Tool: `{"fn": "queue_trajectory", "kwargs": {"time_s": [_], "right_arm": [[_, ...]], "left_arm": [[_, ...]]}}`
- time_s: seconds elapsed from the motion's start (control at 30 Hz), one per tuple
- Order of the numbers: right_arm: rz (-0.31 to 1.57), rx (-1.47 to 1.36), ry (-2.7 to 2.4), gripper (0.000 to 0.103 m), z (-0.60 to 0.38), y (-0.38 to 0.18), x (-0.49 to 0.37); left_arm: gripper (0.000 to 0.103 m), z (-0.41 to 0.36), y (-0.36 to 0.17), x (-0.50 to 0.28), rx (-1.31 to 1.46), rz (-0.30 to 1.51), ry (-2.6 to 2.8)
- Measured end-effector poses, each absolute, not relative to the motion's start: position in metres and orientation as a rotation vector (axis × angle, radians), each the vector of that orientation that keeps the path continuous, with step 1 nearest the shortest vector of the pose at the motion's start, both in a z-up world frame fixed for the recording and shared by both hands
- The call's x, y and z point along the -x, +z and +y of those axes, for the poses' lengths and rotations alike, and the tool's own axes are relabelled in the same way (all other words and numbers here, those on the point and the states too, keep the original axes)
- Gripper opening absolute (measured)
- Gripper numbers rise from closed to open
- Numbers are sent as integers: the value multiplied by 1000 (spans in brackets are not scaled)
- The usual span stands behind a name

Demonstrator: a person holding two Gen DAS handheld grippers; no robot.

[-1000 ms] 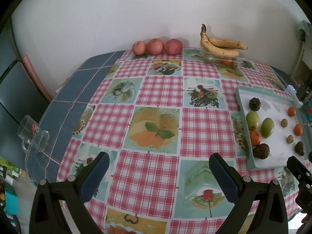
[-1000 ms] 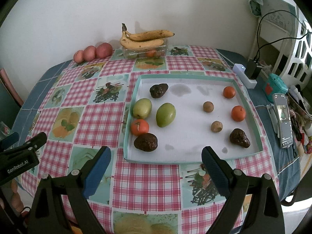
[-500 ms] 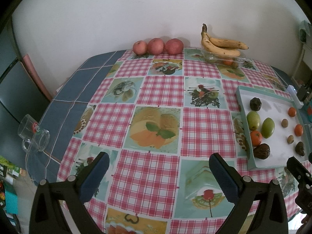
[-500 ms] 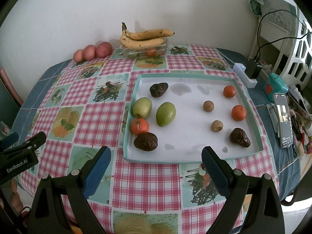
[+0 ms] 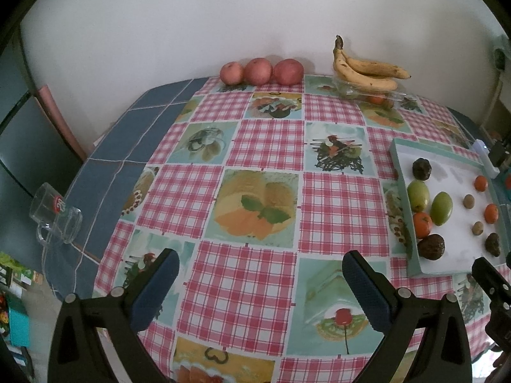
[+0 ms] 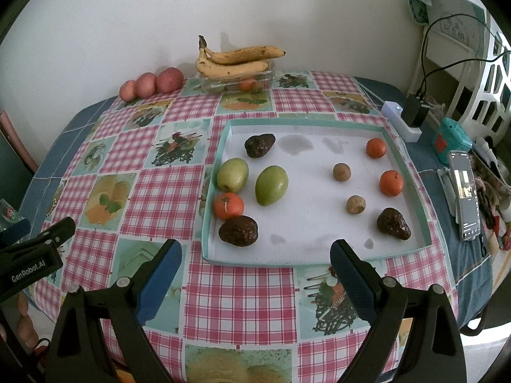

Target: Organize fruits

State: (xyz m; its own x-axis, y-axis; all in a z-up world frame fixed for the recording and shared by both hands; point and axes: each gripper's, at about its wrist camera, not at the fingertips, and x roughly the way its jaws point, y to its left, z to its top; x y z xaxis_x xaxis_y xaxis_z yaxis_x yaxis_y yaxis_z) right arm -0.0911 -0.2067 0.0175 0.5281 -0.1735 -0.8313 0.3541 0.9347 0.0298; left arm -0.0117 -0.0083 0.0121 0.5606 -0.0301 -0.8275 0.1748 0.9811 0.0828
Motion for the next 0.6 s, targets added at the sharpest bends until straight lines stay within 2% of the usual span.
{"fn": "queue_trajectory", "kwargs": {"time_s": [0.6], "right_arm": [[971, -206, -316, 94, -208, 14, 93]], "left_arm": [[103, -9, 13, 12, -162, 968, -111]]}}
